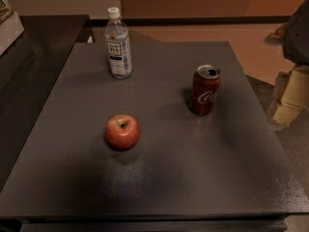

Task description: Knock blue plastic bottle over

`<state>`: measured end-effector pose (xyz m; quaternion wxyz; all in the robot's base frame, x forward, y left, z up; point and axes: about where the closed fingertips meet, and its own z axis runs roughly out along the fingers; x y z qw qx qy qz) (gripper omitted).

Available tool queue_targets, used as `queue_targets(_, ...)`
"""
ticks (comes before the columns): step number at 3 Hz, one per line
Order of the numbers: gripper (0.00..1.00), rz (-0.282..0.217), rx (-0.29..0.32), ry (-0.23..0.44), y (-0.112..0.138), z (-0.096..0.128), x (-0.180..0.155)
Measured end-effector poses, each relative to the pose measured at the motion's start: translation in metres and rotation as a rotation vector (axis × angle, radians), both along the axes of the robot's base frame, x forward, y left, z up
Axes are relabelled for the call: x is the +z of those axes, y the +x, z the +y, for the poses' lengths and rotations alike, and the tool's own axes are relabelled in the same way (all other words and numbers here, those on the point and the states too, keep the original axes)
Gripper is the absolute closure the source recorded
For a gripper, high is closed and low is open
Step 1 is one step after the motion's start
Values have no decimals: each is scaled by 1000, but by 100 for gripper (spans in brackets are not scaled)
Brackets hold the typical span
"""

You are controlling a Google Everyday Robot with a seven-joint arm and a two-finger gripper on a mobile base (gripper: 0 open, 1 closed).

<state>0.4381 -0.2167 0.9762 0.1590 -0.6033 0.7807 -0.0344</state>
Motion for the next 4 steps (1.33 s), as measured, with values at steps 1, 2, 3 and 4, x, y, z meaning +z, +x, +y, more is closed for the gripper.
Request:
queue_targets(1,0,0,0,0,0,0,0)
queue_targets(2,0,-27,32,55,-4,15,9)
queue_targets(3,0,-56,75,172,-4,52,22)
queue_targets(4,0,-80,79,279,4,95,34)
